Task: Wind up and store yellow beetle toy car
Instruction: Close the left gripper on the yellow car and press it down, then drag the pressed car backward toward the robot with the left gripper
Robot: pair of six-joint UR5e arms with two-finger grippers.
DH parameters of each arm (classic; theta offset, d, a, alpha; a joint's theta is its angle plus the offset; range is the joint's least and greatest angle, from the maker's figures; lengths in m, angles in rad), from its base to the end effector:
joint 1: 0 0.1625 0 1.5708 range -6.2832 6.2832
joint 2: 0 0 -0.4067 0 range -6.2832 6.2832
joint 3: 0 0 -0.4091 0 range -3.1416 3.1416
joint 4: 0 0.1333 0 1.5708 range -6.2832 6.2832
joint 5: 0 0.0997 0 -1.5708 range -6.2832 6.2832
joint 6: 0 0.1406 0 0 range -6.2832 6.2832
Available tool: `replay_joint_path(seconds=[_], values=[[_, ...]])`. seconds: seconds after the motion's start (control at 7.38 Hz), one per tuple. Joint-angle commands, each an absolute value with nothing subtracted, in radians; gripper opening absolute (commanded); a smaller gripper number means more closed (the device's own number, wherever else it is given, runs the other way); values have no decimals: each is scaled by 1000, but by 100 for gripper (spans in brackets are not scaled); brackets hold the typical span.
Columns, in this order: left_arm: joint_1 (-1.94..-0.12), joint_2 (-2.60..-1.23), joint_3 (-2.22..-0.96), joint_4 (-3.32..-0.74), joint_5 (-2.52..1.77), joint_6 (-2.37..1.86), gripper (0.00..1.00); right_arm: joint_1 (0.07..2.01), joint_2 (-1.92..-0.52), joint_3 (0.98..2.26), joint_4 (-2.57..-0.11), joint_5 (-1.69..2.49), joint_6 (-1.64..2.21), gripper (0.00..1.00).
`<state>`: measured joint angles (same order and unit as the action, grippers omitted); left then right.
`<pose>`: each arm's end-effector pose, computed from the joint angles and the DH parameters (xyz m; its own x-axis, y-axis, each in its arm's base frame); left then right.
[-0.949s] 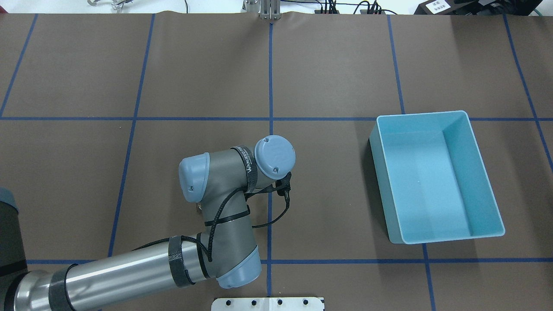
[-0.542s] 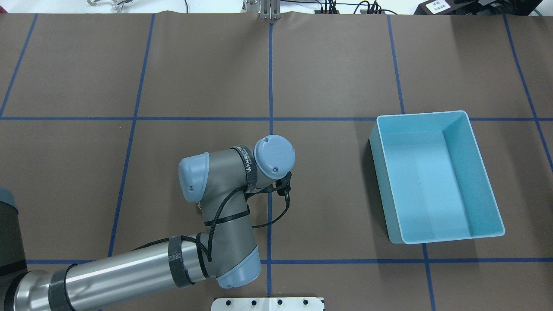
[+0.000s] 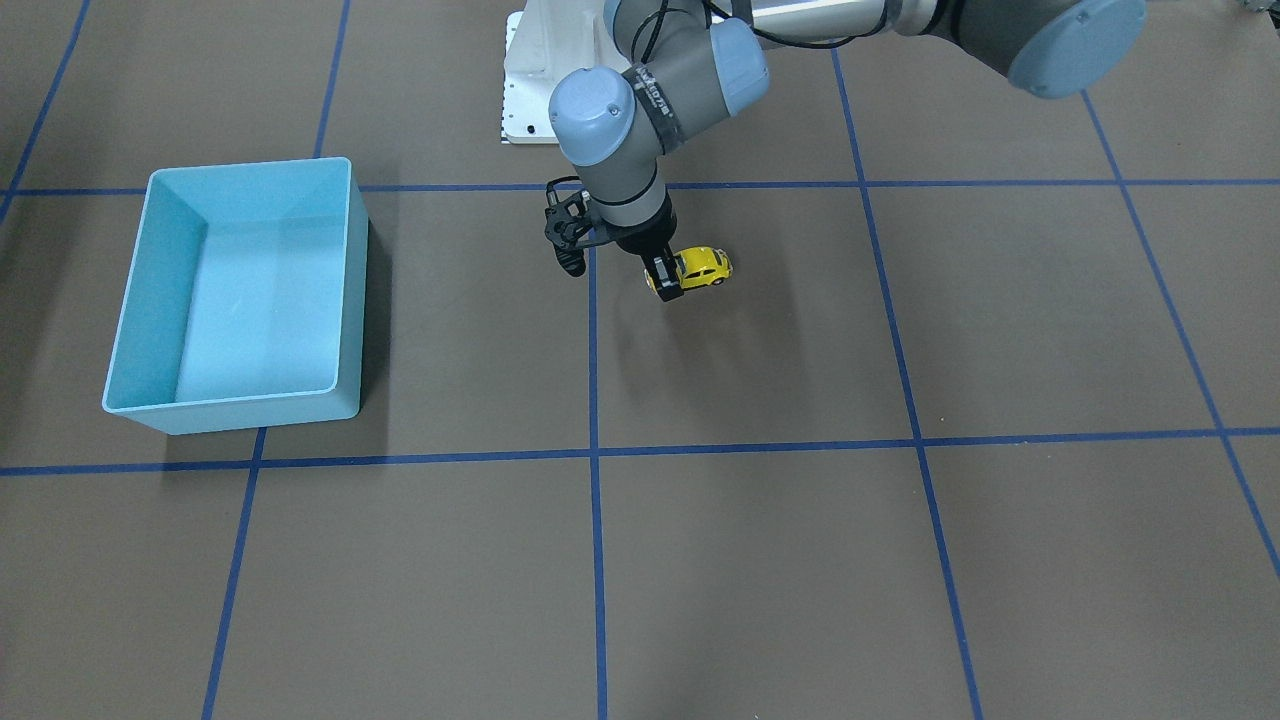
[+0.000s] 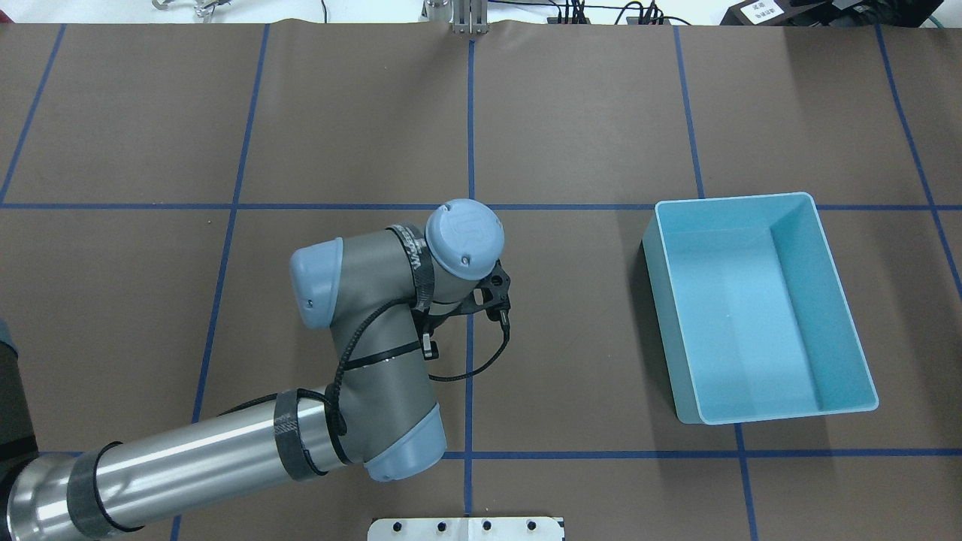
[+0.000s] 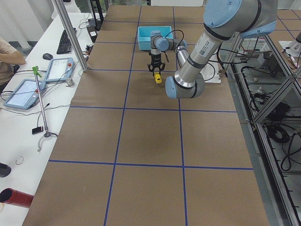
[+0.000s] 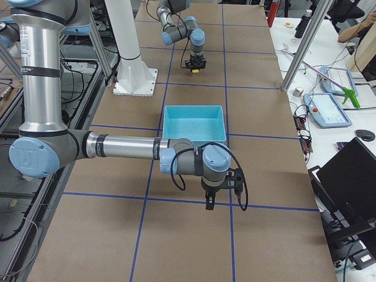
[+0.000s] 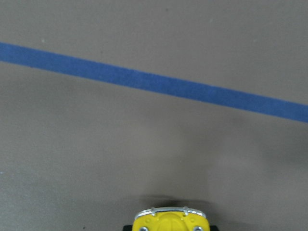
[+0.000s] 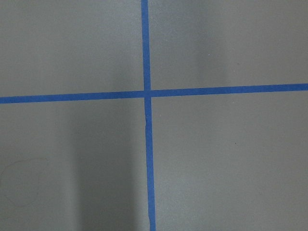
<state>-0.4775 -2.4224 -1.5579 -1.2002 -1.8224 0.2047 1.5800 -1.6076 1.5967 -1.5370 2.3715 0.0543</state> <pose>0.6030 -0.4227 0.2027 0.1770 0.9761 -0.1258 -0.8463 0.2162 0.4869 0.0369 -0.4957 0.6690 0.6948 0.0442 0.7178 -0.0470 0.9988 -0.0161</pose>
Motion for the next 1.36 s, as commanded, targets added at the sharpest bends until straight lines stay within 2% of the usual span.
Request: replay_joint_path(seconds=[0.0,0.41,0.54,1.22], values=[[-590,-2378,-1597,-1201,-1833,433,4,1580,-1608,1597,-1537,2372,54,100],[-725,-2288,-1594,-1245,-1888,673,4,1580,-1608,1597,-1537,2372,54,100],[-742,-2199,-1592,-1379,-1896,678,4,1580,-1608,1595,-1536,2372,54,100],[-755,-2057,-1585,-1606,-1997,666,4,1569,-1608,1595,-1537,2370,52,100]])
